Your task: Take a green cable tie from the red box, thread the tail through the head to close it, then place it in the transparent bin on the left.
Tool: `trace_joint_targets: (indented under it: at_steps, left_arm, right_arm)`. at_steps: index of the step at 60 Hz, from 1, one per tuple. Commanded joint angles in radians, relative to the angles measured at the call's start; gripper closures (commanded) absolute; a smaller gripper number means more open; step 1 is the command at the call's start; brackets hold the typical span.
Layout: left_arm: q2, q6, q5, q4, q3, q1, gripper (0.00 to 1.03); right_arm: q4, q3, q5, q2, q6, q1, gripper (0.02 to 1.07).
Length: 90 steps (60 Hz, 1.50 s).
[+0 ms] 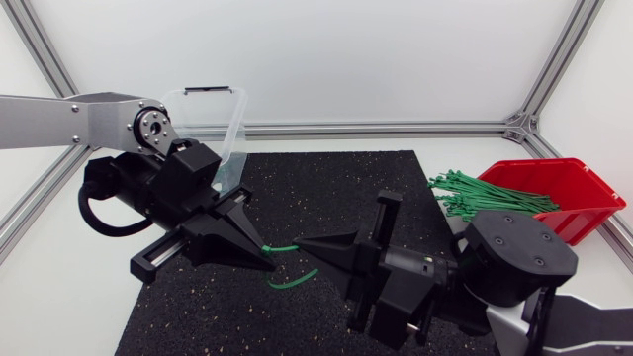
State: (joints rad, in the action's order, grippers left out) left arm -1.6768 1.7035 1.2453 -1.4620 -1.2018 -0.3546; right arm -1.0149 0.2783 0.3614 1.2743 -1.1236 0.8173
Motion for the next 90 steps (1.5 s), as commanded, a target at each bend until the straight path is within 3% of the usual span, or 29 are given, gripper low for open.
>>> trace_joint_targets:
  at_steps: [1, 49, 67, 90]
  left_arm:
    - [-0.023, 0.041, 0.011, -0.02, -0.024, 0.006, 1.0]
    - [-0.026, 0.081, 0.011, -0.055, 0.01, -0.04, 1.0]
    - [-0.021, 0.1, 0.011, -0.067, 0.024, -0.007, 1.0]
    - [-0.017, 0.123, 0.011, -0.084, 0.021, -0.014, 1.0]
  right_arm:
    - [-0.01, -0.01, -0.004, -0.009, -0.022, 0.011, 1.01]
    - [-0.01, 0.039, -0.019, 0.036, -0.024, 0.037, 1.01]
    - [-0.008, 0.039, -0.033, 0.042, -0.024, 0.026, 1.01]
    - [-0.008, 0.062, -0.156, 0.037, 0.114, 0.043, 1.01]
